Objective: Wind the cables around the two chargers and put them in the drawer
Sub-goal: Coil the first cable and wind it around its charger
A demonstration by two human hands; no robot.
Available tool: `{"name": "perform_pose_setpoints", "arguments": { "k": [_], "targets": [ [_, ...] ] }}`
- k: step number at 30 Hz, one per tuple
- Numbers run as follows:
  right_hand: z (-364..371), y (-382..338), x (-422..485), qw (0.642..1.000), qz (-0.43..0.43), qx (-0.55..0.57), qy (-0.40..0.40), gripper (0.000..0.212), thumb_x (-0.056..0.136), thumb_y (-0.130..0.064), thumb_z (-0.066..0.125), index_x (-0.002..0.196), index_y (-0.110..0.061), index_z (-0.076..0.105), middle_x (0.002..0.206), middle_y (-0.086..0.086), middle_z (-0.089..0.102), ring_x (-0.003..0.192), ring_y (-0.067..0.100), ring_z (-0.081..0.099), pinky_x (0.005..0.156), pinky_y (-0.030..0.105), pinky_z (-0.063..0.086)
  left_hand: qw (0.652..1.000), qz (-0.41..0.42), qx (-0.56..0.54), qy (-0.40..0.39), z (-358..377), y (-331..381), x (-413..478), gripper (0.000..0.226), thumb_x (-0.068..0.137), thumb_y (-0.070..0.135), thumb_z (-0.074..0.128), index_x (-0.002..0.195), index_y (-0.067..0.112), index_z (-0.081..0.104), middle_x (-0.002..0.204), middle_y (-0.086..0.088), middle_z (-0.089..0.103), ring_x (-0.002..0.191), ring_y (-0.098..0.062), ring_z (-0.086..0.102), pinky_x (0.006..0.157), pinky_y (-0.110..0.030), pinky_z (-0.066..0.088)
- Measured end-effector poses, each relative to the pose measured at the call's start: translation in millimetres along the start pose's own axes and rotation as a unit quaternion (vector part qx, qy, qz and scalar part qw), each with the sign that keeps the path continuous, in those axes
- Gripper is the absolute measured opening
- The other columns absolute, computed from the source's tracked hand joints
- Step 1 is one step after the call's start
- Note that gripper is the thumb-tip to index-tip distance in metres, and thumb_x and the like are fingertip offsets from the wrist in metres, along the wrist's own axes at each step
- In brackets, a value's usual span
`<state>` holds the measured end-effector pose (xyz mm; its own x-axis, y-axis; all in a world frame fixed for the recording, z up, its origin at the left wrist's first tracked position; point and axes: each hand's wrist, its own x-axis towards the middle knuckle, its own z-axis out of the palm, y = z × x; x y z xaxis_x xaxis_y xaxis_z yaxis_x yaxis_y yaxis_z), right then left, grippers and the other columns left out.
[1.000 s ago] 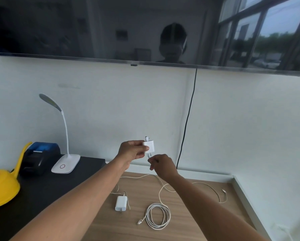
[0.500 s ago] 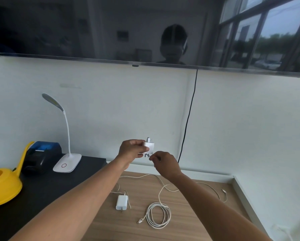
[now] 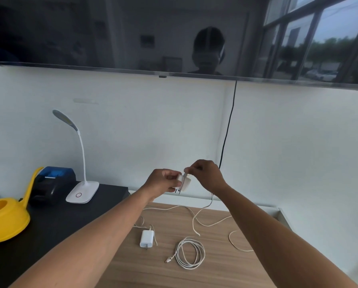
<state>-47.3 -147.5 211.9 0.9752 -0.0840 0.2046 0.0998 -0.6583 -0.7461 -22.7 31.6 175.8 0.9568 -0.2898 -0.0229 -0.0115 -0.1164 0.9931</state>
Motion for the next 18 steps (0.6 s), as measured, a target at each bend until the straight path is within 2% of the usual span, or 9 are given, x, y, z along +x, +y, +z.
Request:
{"name": "perform_pose_setpoints", "arguments": {
  "k": [2, 5, 9, 13, 15, 18],
  "targets": [
    [-5, -2, 4, 1.0, 0.007, 0.001, -0.004, 0.024, 0.075, -0.042, 0.077, 0.07, -0.021, 0.066, 0.069, -0.006, 0.062, 0.063, 0.011, 0.053, 0.059, 0.027, 0.039, 1.0, -0.003, 0.001, -0.019, 2, 0, -2, 0.03, 0.078, -0.002, 0.076, 0.105, 0.012, 0.071, 0.096, -0.006, 0.074, 0.087, -0.019, 0.07, 0.085, -0.038, 0.059],
    [-11, -2, 8, 0.999, 0.017, 0.025, -0.011, 0.027, 0.069, -0.039, 0.083, 0.066, -0.019, 0.065, 0.066, -0.006, 0.06, 0.064, 0.012, 0.051, 0.061, 0.029, 0.038, 0.999, -0.006, -0.008, -0.049, 3, 2, -5, 0.03, 0.079, -0.005, 0.074, 0.103, 0.012, 0.072, 0.095, -0.004, 0.075, 0.084, -0.016, 0.071, 0.077, -0.032, 0.06],
    [-13, 1, 10, 0.998, 0.036, 0.056, -0.024, 0.032, 0.066, -0.036, 0.086, 0.071, -0.011, 0.068, 0.065, -0.007, 0.059, 0.064, 0.011, 0.05, 0.06, 0.027, 0.037, 0.997, -0.005, -0.013, -0.072, 4, 4, -11, 0.028, 0.079, -0.005, 0.073, 0.099, 0.015, 0.073, 0.091, -0.001, 0.076, 0.082, -0.015, 0.072, 0.073, -0.028, 0.059],
    [-9, 7, 6, 0.994, 0.048, 0.095, -0.036, 0.037, 0.07, -0.032, 0.084, 0.08, 0.001, 0.07, 0.067, -0.001, 0.057, 0.061, 0.012, 0.045, 0.055, 0.024, 0.033, 0.996, -0.007, -0.046, -0.073, 7, 5, -14, 0.029, 0.08, -0.008, 0.072, 0.098, 0.014, 0.072, 0.09, -0.003, 0.076, 0.082, -0.017, 0.072, 0.073, -0.028, 0.059],
    [-6, 10, 3, 0.99, 0.055, 0.122, -0.031, 0.037, 0.074, -0.03, 0.081, 0.076, 0.004, 0.068, 0.062, 0.0, 0.051, 0.055, 0.01, 0.039, 0.049, 0.019, 0.029, 0.995, -0.01, -0.076, -0.064, 7, 5, -14, 0.028, 0.081, -0.007, 0.071, 0.101, 0.012, 0.072, 0.093, -0.007, 0.075, 0.084, -0.02, 0.072, 0.073, -0.029, 0.06],
    [1, 14, -1, 0.986, 0.063, 0.154, -0.021, 0.034, 0.084, -0.025, 0.074, 0.062, -0.006, 0.056, 0.053, -0.003, 0.036, 0.042, 0.006, 0.026, 0.039, 0.013, 0.022, 0.99, -0.013, -0.135, -0.042, 7, 5, -13, 0.027, 0.081, -0.004, 0.072, 0.105, 0.008, 0.071, 0.099, -0.011, 0.072, 0.087, -0.024, 0.071, 0.075, -0.032, 0.06]
  ]
}}
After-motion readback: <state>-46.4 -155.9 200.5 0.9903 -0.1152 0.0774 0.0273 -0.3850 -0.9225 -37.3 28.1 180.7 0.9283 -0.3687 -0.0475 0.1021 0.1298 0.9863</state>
